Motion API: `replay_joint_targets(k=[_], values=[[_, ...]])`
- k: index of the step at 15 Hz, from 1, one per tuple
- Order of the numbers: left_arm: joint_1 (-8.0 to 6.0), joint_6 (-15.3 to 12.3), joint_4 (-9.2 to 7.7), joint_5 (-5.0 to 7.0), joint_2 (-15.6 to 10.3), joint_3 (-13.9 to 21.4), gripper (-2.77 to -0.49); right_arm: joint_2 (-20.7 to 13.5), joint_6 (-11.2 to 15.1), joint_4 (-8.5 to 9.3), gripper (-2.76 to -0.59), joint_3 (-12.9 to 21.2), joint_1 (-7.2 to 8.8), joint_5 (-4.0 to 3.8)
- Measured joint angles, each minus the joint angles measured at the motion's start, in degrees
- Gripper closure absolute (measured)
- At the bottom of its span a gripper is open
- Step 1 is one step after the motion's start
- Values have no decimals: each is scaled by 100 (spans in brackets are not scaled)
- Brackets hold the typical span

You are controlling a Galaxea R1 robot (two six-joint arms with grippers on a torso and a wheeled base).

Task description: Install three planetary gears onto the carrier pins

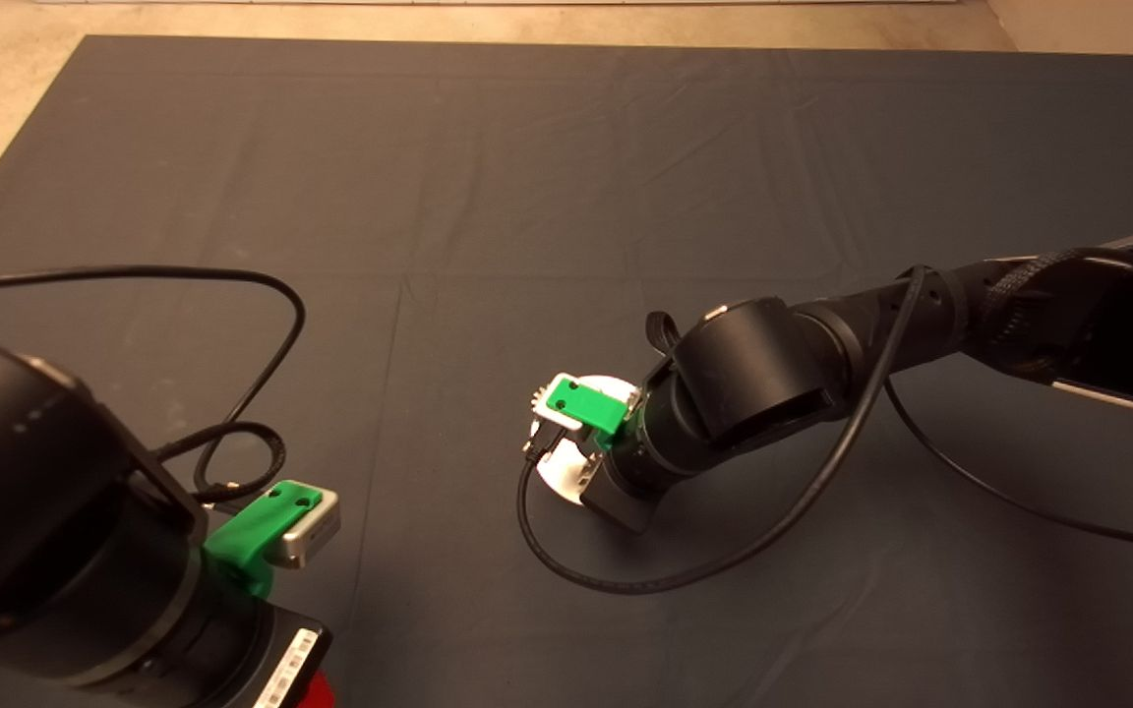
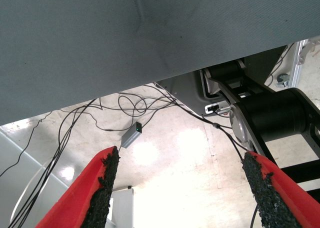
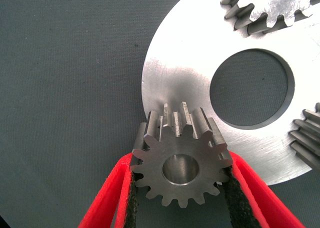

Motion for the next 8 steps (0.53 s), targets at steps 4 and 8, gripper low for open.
replay_joint_targets(k=[4, 8], values=[[50, 13, 2, 0, 0, 0, -175, 13, -149, 33, -104, -24, 7, -4], [64, 16, 2, 0, 1, 0, -175, 93, -235, 82, -104, -48, 11, -4]])
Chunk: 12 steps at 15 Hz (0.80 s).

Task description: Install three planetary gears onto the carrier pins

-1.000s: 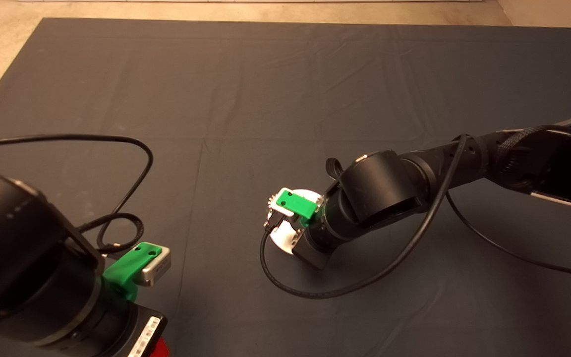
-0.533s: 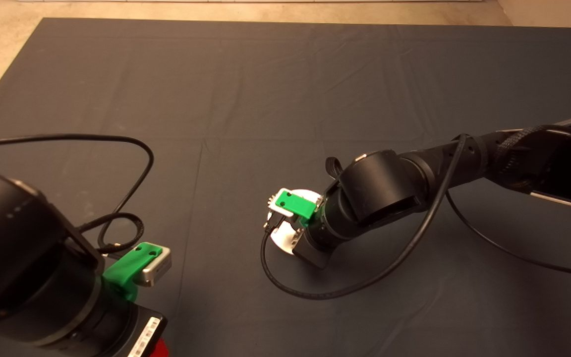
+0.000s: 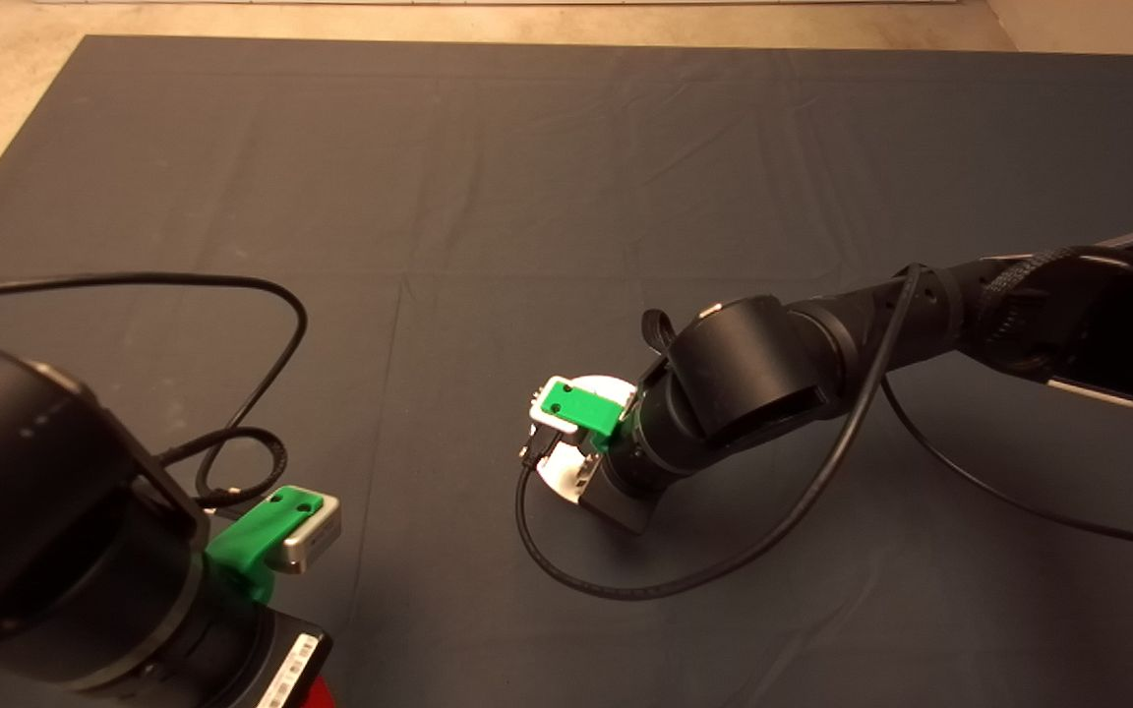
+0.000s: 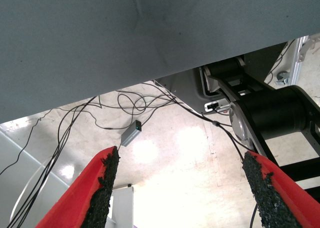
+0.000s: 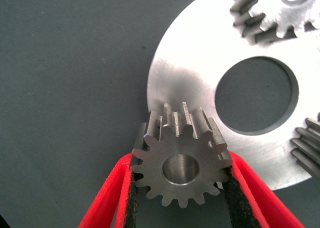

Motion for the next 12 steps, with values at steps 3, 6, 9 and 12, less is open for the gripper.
replay_joint_targets(k=[3, 6, 9, 12], values=[[1, 0, 0, 0, -1, 0, -175, 65, -74, 22, -104, -61, 0, 6], [42, 12, 2, 0, -2, 0, -175, 65, -107, 33, -104, -74, 1, 22], [45, 37, 0, 0, -1, 0, -175, 65, -127, 56, -104, -85, 7, 30], [47, 45, 0, 0, -1, 0, -175, 64, -141, 222, -104, -112, 143, 9]])
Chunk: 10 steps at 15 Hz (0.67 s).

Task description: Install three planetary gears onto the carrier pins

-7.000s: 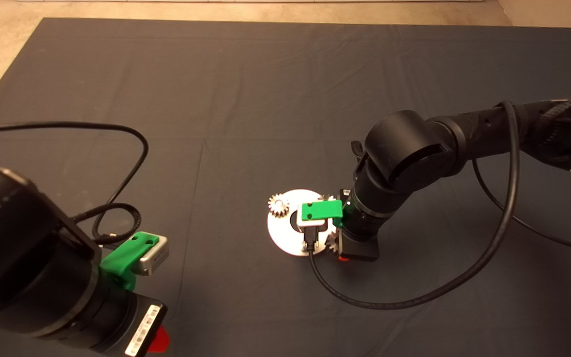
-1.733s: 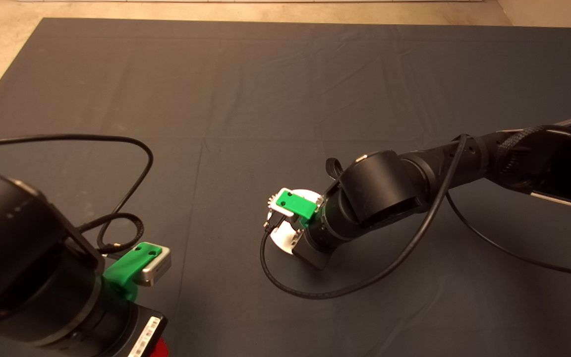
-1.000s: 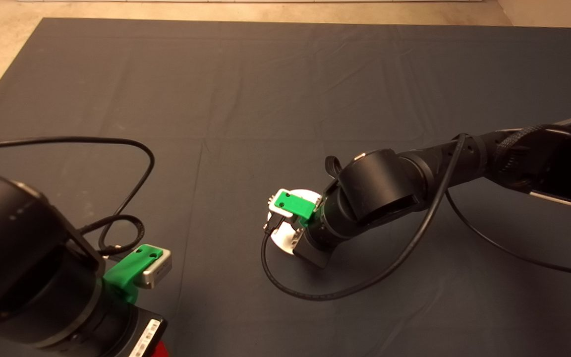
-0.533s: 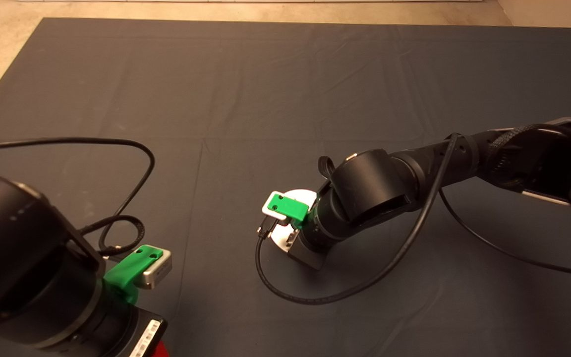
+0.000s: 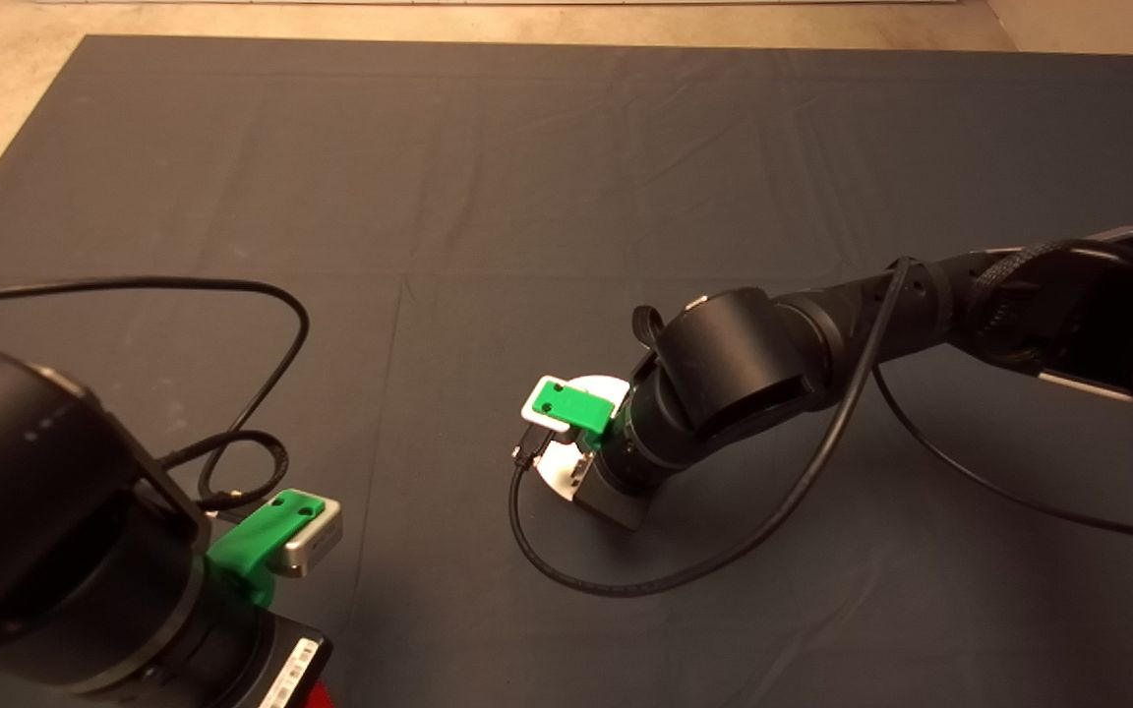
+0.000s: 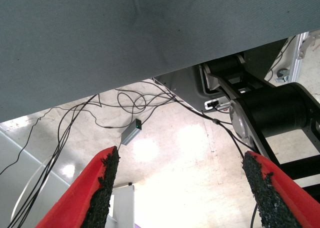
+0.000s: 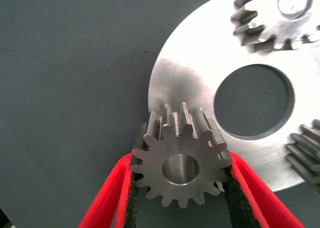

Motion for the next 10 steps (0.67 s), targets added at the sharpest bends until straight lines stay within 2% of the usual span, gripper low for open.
replay_joint_targets(k=[3, 5, 10], values=[[5, 0, 0, 0, -2, 0, -175, 0, -113, 128, -104, -2, 103, 0], [61, 9, 0, 2, -2, 0, -175, 0, -141, 159, -104, -2, 150, -5], [79, 41, 0, 0, -2, 0, -175, 0, -248, 241, -104, -6, 160, -2]])
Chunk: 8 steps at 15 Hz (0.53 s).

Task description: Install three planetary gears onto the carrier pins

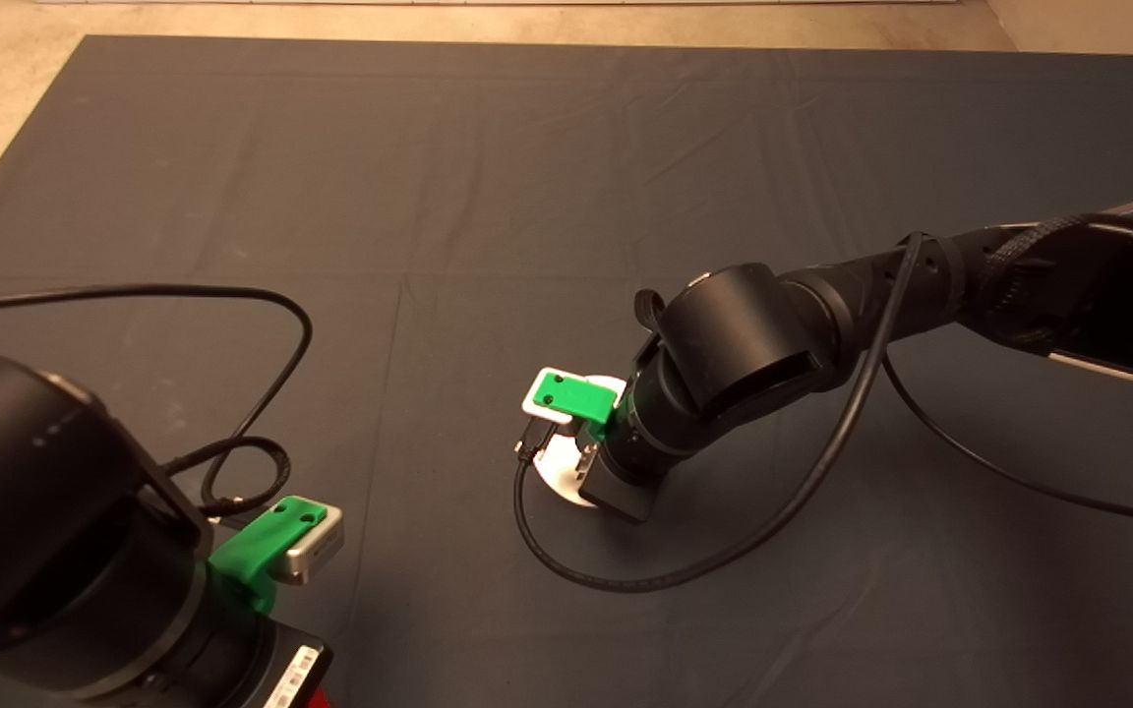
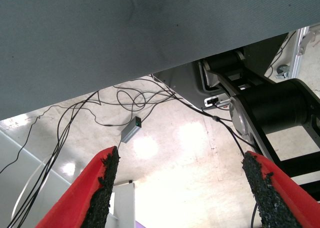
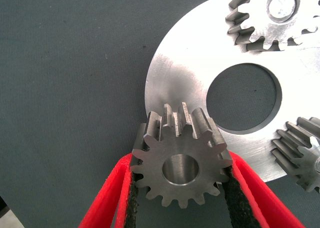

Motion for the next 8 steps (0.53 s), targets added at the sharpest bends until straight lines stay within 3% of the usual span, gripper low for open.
replay_joint_targets(k=[8], values=[[30, 20, 0, 0, -1, 0, -175, -24, -198, 94, -104, 2, -88, 6]])
